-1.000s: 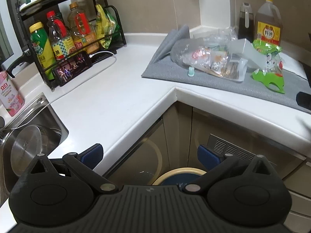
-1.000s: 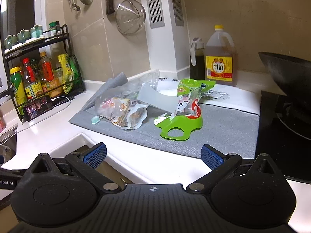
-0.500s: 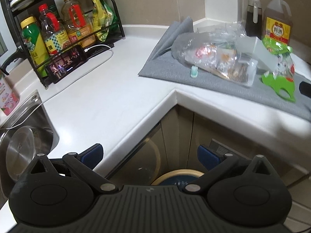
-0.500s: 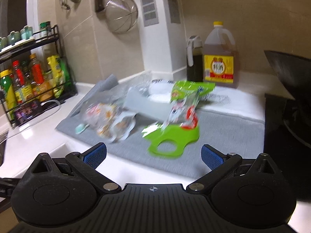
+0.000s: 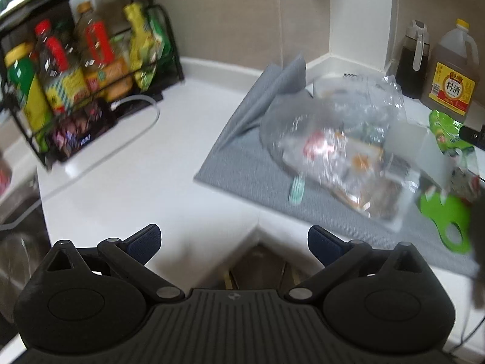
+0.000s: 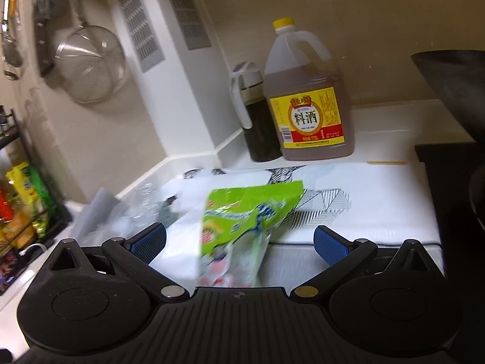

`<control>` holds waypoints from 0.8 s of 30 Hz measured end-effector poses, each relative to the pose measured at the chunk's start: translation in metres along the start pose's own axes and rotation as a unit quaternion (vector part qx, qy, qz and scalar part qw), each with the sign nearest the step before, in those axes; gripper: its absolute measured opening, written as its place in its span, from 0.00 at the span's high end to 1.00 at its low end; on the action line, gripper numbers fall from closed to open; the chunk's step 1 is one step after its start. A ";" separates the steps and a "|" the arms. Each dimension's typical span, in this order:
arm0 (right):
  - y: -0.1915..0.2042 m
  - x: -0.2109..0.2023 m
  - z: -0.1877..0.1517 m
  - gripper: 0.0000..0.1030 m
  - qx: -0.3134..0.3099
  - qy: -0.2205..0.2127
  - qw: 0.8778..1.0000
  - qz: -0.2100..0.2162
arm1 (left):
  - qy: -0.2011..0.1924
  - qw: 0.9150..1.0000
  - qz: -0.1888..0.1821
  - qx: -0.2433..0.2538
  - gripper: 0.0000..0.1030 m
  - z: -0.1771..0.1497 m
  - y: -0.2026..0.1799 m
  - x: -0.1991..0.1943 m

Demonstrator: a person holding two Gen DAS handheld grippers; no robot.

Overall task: Collect trash
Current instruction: 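Grasp the green snack wrapper with the right tool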

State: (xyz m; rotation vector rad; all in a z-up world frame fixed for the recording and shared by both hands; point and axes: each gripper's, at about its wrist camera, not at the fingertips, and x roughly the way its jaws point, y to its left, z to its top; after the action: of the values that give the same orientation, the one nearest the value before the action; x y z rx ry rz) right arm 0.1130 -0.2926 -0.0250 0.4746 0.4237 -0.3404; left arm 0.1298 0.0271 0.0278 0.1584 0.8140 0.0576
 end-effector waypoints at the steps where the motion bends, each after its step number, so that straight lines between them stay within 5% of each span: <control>1: -0.005 0.006 -0.001 0.00 0.009 0.003 1.000 0.004 | -0.005 1.000 -0.001 0.007 0.00 0.007 -0.004 0.004; 5: -0.017 0.016 -0.002 0.00 0.055 0.042 0.997 0.021 | -0.025 0.999 -0.008 0.037 0.00 0.037 -0.029 0.015; 7: -0.018 0.011 -0.002 0.00 0.050 0.024 0.998 0.043 | -0.030 0.998 -0.018 0.046 0.00 0.050 -0.045 0.020; 14: -0.025 0.024 -0.005 0.00 0.072 0.062 0.994 0.045 | -0.032 0.994 -0.091 0.061 0.00 0.068 -0.108 0.026; 24: -0.031 0.029 -0.008 0.00 0.079 0.060 0.994 0.041 | 0.023 0.992 -0.112 0.060 0.00 0.102 -0.172 0.062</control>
State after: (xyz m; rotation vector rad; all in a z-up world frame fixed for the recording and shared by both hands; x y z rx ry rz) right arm 0.1227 -0.3208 -0.0558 0.6674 0.4938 -0.2672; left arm 0.2452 -0.1478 0.0243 0.1796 0.8776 -0.2006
